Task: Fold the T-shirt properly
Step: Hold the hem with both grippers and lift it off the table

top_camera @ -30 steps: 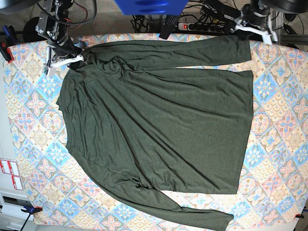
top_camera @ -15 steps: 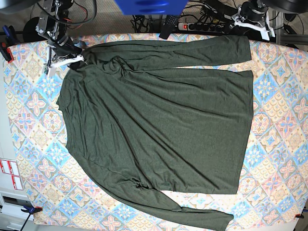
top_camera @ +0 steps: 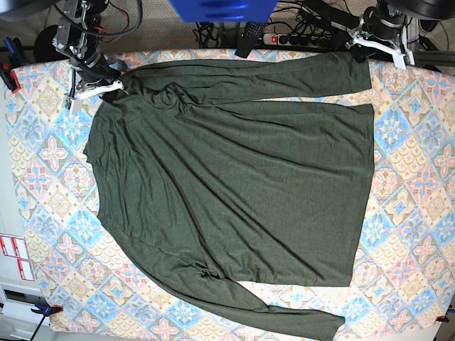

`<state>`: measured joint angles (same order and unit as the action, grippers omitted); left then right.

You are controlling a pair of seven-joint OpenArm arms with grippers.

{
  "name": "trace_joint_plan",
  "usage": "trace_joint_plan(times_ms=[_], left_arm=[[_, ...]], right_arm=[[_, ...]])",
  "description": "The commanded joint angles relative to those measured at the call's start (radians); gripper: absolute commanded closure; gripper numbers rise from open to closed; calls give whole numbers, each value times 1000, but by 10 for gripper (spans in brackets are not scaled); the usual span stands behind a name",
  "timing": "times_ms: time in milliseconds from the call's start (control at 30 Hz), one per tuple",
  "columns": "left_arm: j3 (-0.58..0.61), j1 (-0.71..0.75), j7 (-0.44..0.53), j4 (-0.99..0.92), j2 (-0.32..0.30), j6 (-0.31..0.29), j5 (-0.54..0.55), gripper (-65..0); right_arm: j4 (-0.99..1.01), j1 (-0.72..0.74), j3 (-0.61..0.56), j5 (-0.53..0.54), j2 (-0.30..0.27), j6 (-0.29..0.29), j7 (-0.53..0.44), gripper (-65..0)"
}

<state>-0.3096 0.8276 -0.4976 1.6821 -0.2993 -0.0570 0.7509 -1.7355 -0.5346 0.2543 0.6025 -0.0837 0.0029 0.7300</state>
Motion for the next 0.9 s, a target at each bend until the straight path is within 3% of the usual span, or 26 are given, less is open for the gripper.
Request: trace_joint_plan(times_ms=[0, 200, 700, 767, 867], left_arm=[[-3, 5, 12, 13, -11, -4, -18, -336], [-1, -37, 12, 8, -5, -4, -83, -336], [91, -93, 18, -99, -7, -4, -90, -328], [97, -95, 18, -99, -7, -4, -90, -287], [103, -95, 18, -99, -10, -5, -89, -169]], right_arm=[[-17, 0, 1, 4, -8, 9, -14, 0], [-17, 0, 1, 4, -8, 9, -14, 0], [-17, 0, 1, 4, -8, 9, -14, 0], [-17, 0, 1, 4, -8, 9, -14, 0], [-17, 0, 1, 4, -8, 9, -14, 0]])
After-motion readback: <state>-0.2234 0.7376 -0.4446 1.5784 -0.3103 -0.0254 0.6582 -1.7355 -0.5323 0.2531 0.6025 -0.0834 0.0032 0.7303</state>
